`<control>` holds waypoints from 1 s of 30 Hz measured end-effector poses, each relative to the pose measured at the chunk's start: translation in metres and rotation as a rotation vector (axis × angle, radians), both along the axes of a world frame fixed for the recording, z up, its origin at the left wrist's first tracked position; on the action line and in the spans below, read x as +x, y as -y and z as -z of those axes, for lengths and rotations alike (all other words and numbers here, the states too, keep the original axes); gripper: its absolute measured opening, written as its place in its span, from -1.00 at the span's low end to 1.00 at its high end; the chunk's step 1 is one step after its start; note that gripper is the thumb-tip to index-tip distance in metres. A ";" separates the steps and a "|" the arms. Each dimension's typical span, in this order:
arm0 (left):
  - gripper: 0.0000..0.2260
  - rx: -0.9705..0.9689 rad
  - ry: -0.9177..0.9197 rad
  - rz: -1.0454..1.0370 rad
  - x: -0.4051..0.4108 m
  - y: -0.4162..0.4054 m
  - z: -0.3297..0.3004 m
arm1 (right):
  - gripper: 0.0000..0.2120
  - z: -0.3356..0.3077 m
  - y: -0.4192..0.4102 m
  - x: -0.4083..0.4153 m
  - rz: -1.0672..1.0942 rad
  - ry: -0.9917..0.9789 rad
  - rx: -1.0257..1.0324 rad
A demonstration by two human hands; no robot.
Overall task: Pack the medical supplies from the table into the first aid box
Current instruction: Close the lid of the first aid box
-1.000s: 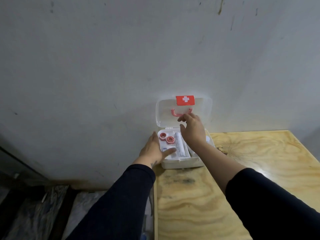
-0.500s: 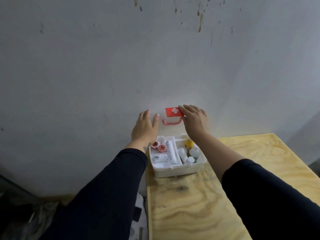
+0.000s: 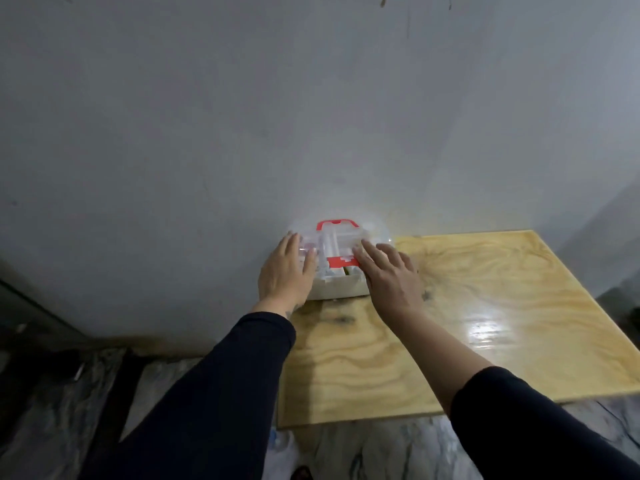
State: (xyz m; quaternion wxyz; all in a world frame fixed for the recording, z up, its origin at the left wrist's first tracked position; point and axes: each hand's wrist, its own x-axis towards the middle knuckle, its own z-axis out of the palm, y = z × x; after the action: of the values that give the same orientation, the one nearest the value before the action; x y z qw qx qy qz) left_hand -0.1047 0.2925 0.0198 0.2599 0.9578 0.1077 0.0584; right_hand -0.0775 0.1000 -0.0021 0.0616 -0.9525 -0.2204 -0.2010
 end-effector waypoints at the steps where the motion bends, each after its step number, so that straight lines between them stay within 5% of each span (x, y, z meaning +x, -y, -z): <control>1: -0.48 0.003 -0.017 0.002 -0.005 0.003 0.006 | -0.51 0.006 0.001 -0.003 0.004 -0.035 -0.031; 5: -0.45 0.074 -0.046 -0.008 -0.014 0.011 0.016 | -0.69 0.014 0.002 -0.016 -0.013 -0.090 -0.067; 9: -0.41 0.216 -0.058 0.088 -0.001 0.012 0.013 | -0.55 0.003 0.000 -0.010 -0.029 -0.199 0.042; 13: -0.31 0.355 -0.186 0.227 0.016 0.012 0.011 | -0.42 -0.004 -0.002 0.020 -0.066 -0.449 -0.151; 30: -0.32 0.511 -0.132 0.248 0.051 0.001 0.023 | -0.38 -0.001 -0.019 0.056 -0.027 -0.393 -0.271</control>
State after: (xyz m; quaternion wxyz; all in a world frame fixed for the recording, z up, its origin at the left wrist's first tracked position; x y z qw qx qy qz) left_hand -0.0533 0.2911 -0.0033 0.0078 0.9998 -0.0116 -0.0111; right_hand -0.0219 0.1185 -0.0009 -0.0224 -0.9698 -0.2419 0.0204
